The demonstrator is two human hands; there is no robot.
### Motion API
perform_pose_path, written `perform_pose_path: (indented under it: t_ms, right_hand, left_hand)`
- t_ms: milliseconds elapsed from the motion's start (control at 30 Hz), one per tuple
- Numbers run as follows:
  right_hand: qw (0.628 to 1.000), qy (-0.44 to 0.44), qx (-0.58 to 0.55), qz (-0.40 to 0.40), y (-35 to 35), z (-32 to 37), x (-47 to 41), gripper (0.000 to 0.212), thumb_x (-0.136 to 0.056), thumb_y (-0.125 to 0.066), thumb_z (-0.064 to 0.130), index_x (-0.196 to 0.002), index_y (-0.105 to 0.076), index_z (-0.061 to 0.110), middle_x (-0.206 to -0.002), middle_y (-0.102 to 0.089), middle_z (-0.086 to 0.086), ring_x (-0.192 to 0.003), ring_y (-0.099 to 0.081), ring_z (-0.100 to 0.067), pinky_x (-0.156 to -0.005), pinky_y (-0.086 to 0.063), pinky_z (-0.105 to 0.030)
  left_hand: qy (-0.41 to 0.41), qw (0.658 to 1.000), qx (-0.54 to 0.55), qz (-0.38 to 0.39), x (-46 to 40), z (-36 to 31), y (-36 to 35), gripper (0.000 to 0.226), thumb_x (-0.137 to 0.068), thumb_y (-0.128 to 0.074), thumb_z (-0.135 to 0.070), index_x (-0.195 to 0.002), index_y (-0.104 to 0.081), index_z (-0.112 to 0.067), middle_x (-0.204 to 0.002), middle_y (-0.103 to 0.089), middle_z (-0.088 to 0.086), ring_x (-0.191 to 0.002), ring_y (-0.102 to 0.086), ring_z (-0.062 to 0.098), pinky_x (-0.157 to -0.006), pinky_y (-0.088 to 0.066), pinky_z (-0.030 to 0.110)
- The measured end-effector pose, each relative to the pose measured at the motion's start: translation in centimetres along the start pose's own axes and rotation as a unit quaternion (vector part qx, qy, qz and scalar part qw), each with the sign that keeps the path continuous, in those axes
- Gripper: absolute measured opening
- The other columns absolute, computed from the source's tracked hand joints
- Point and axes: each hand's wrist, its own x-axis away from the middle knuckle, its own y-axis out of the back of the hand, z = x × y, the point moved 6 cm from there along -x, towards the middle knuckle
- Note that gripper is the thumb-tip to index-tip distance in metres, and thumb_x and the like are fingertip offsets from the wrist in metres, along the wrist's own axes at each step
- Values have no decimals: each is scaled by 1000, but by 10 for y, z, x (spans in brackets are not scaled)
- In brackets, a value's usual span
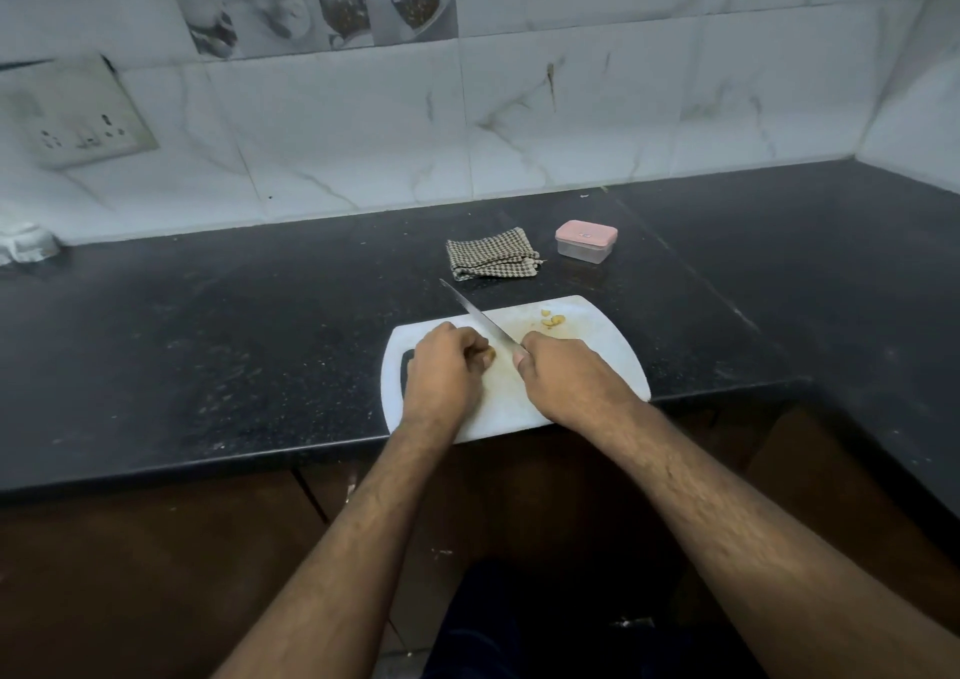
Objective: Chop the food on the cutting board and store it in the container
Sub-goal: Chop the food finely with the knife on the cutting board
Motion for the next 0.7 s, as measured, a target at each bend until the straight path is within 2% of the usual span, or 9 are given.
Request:
perform_pose_path:
  t_ms: [200, 400, 700]
  right_hand:
    - [999, 14, -27, 12, 2, -4, -8, 34, -108, -27, 42, -121, -50, 21, -105, -63, -6, -94, -59, -25, -80, -50, -41]
    - [999, -5, -45, 9, 8, -9, -16, 32, -109, -32, 33, -118, -56, 16, -99, -60, -4, -88, -57, -20, -69, -44, -34]
    - [999, -32, -5, 43, 17, 4, -19, 26, -105, -39, 24, -124, -55, 17, -102, -62, -6, -64, -59, -17, -55, -54, -32]
  left_hand:
    - [0, 1000, 18, 10, -16, 0, -5, 8, -91, -76, -23, -99, -77, -19, -89, -60, -14, -89, -64, 12, -94, -54, 41]
    - [14, 999, 42, 1, -20, 4, -10, 17, -92, -75, -25, -107, -80, -19, -91, -63, -16, -93, -66, 9, -97, -54, 38]
    - [13, 999, 52, -12, -18, 6, -9, 18, -91, -76, -28, -108, -81, -23, -95, -66, -11, -90, -64, 9, -92, -56, 37]
